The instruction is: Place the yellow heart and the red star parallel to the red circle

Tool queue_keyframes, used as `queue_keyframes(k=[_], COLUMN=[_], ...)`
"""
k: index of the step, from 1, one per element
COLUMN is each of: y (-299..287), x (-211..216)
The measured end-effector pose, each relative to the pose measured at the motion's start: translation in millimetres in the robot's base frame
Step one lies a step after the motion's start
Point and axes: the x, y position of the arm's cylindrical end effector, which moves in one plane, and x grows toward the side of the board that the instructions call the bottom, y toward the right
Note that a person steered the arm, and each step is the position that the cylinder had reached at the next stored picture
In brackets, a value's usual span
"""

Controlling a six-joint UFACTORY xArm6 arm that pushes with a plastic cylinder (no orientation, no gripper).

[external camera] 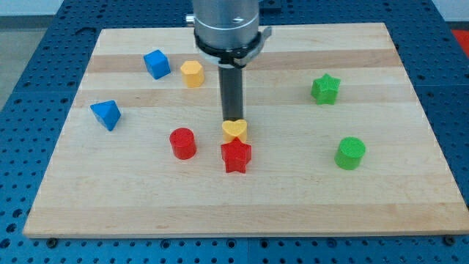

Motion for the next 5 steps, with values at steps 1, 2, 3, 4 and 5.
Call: queue_keyframes(k=[1,2,3,4,5], y=[16,21,21,12,-29], x=[2,2,-40,-109,-157])
